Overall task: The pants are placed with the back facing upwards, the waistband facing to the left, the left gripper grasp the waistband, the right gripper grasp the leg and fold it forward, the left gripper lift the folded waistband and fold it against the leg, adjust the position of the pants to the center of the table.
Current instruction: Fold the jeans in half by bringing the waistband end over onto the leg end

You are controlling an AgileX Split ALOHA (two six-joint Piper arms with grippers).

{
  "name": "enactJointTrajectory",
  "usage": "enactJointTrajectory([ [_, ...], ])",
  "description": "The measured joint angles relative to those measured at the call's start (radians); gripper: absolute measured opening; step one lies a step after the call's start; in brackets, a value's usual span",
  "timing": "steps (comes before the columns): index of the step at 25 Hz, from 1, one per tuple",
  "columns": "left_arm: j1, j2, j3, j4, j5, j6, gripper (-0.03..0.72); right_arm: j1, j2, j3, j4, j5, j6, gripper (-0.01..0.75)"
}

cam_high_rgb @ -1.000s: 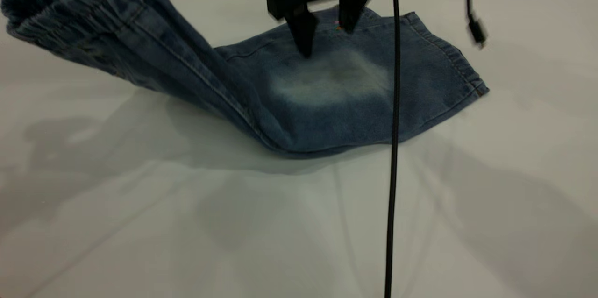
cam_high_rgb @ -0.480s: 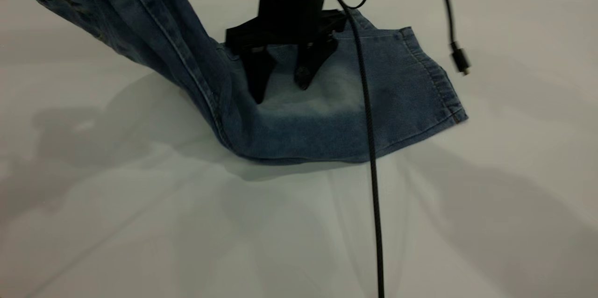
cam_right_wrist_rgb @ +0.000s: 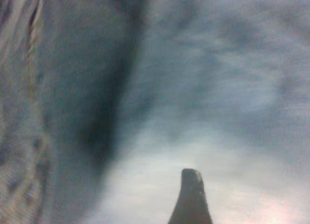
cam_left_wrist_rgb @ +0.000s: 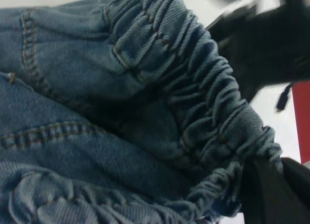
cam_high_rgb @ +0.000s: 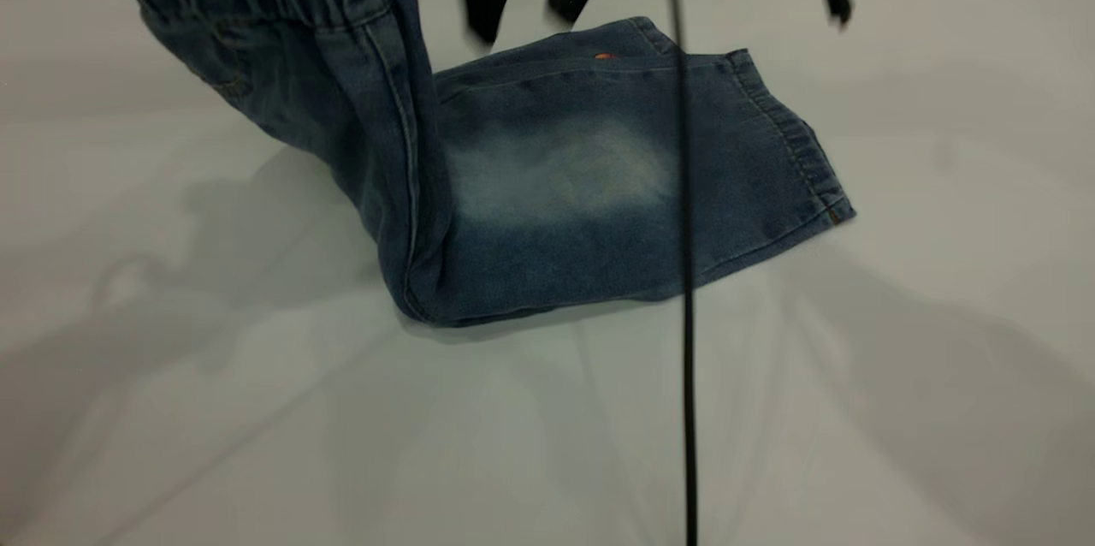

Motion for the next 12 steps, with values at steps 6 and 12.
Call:
enactJointTrajectory([
  [6, -0.075, 0.096, -0.101, 0.002, -0.016, 0.004, 0.051, -0.108, -0.064, -0.126, -0.069, 0.004, 0.015, 0.473],
  [12, -0.177, 0.267, -0.234, 0.002, -0.014, 0.031, 0.051, -0.229, -0.147, -0.130, -0.077, 0.003, 0.016, 0.474],
])
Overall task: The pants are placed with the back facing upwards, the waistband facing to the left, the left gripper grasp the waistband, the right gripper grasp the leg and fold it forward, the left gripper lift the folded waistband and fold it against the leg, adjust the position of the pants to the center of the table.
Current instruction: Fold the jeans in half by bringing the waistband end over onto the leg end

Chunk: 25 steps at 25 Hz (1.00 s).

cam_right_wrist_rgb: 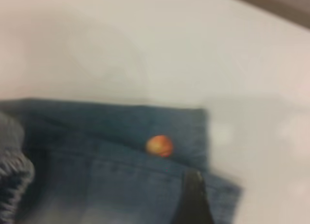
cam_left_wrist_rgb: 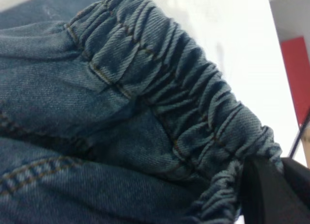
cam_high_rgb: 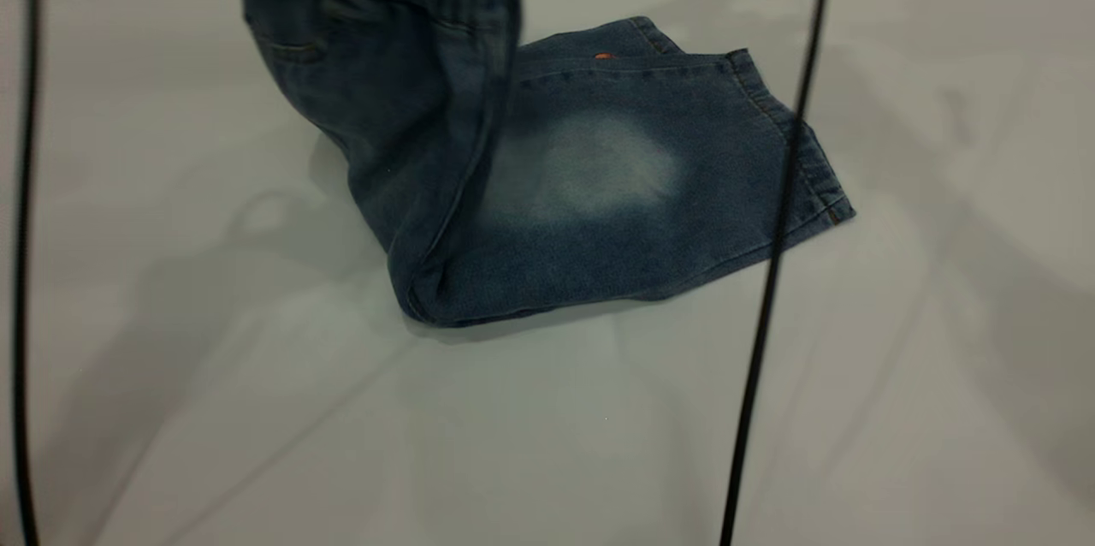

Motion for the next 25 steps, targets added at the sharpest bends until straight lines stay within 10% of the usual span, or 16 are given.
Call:
enactJointTrajectory([
  [16, -0.067, 0.483, -0.446, 0.004, 0.108, 0.014, 0.080, -0.104, -0.041, 0.000, 0.108, -0.003, -0.006, 0.472],
  [25, -0.064, 0.480, -0.552, 0.036, 0.138, 0.101, 0.479, -0.104, -0.041, 0.003, 0.125, -0.004, -0.006, 0.472],
])
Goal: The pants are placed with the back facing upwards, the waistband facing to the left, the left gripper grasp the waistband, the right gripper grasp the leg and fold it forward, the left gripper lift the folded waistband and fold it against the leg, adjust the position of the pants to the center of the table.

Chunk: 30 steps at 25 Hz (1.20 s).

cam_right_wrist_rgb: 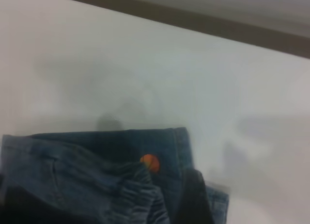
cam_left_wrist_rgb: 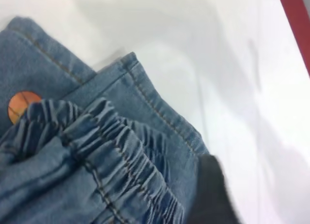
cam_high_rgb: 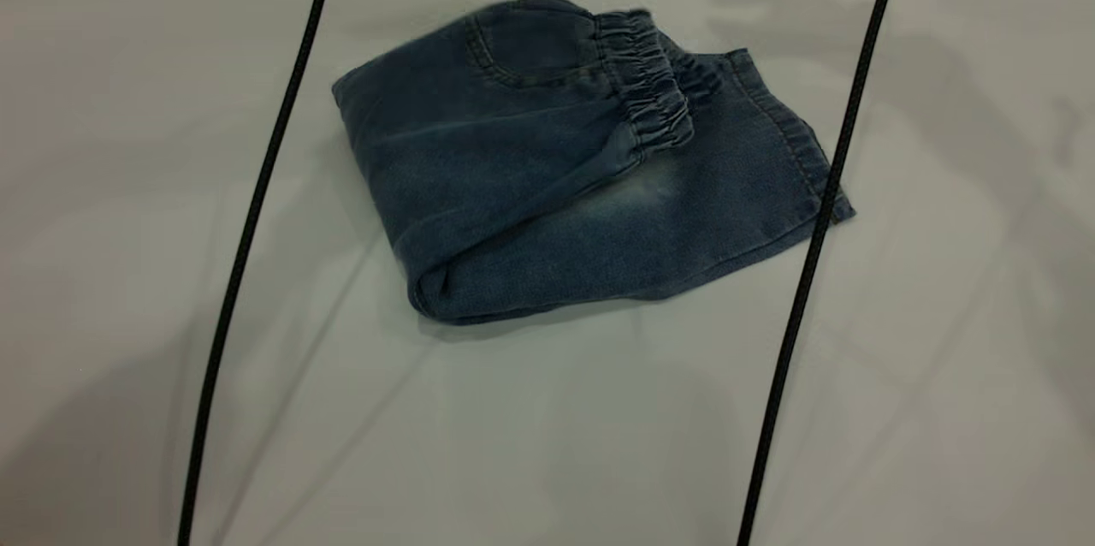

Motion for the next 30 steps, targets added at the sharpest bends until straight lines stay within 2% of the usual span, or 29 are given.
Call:
enactJointTrajectory([
  [2, 0.012, -0.024, -0.034, 0.021, 0.039, -0.001, 0.541, 0.000, 0.000, 0.000, 0.001, 0.000, -0.001, 0.472],
  [4, 0.032, -0.056, -0.068, 0.046, 0.085, -0.002, 0.568, -0.001, 0.000, 0.000, 0.027, 0.000, -0.001, 0.472],
  [9, 0.094, -0.172, -0.126, 0.098, 0.185, -0.014, 0.578, 0.016, 0.016, 0.033, 0.157, -0.004, -0.036, 0.472],
  [15, 0.158, -0.343, -0.126, 0.123, 0.211, -0.029, 0.578, 0.099, 0.016, 0.200, 0.194, -0.004, -0.097, 0.472],
  [21, 0.158, -0.443, -0.126, 0.182, 0.234, -0.030, 0.580, 0.234, 0.019, 0.339, 0.078, -0.004, -0.088, 0.472],
  [26, 0.158, -0.437, -0.126, 0.182, 0.263, -0.032, 0.580, 0.360, 0.070, 0.342, -0.100, -0.057, 0.007, 0.472],
  [30, 0.158, -0.437, -0.126, 0.174, 0.274, -0.035, 0.580, 0.433, 0.139, 0.340, -0.251, -0.098, 0.118, 0.472],
])
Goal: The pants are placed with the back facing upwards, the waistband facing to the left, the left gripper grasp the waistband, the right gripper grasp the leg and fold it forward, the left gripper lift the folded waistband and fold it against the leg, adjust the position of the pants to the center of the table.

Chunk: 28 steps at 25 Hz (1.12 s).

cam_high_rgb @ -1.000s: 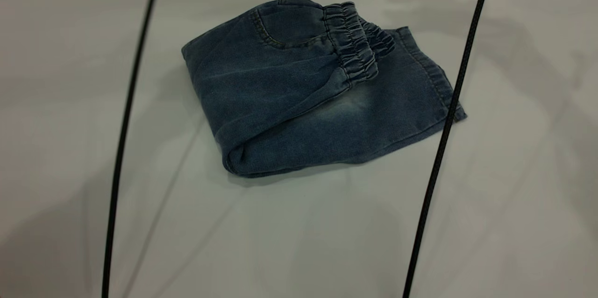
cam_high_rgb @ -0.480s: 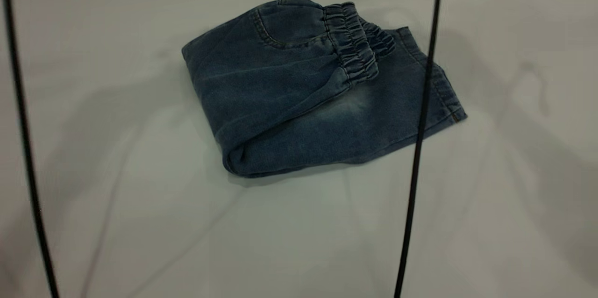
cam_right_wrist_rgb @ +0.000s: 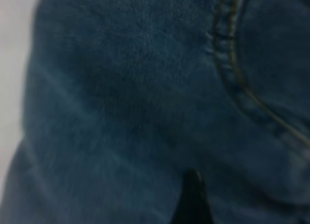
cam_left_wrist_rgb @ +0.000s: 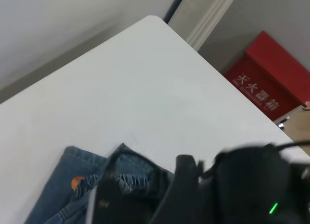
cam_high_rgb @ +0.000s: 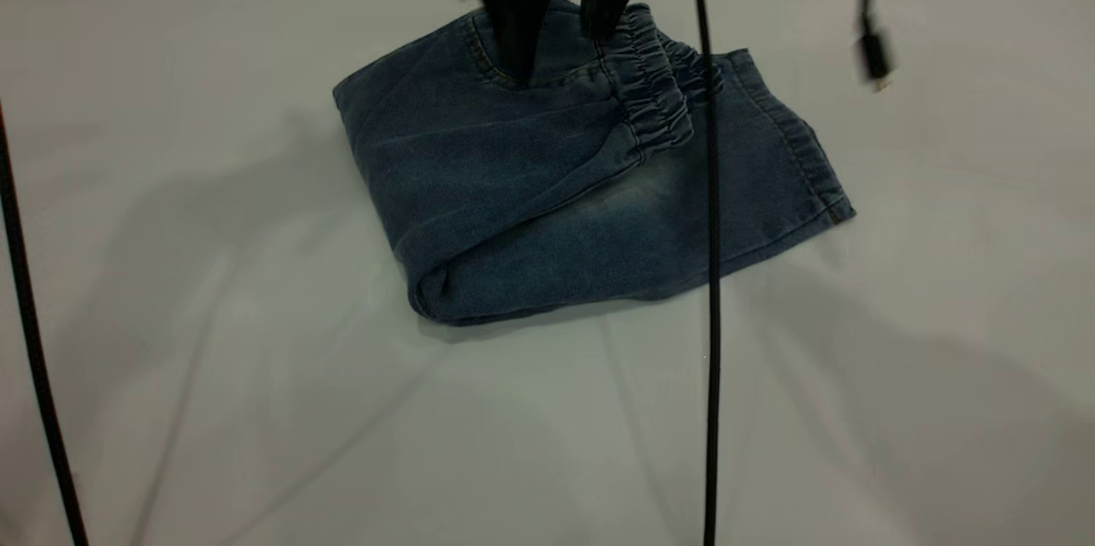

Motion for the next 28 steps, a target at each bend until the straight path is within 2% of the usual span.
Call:
enactJointTrajectory([
  [4, 0.000, 0.000, 0.000, 0.000, 0.031, -0.002, 0.580, 0.028, 0.071, 0.000, -0.099, -0.027, 0.068, 0.472],
  [10, 0.000, 0.000, 0.000, 0.002, 0.077, -0.002, 0.580, 0.027, 0.116, -0.002, -0.122, -0.026, 0.118, 0.472],
  [14, 0.000, 0.000, 0.000, 0.001, 0.086, -0.001, 0.580, 0.026, 0.119, -0.002, -0.059, -0.025, 0.202, 0.472],
  [22, 0.000, 0.000, 0.000, 0.001, 0.117, -0.001, 0.580, 0.026, 0.120, -0.002, 0.210, -0.075, 0.336, 0.472],
  [26, 0.000, 0.000, 0.000, 0.001, 0.121, -0.001, 0.580, 0.027, 0.116, -0.002, 0.207, -0.065, 0.357, 0.472],
  [28, 0.000, 0.000, 0.000, 0.001, 0.121, -0.001, 0.580, 0.027, 0.104, -0.005, 0.186, -0.020, 0.333, 0.472],
])
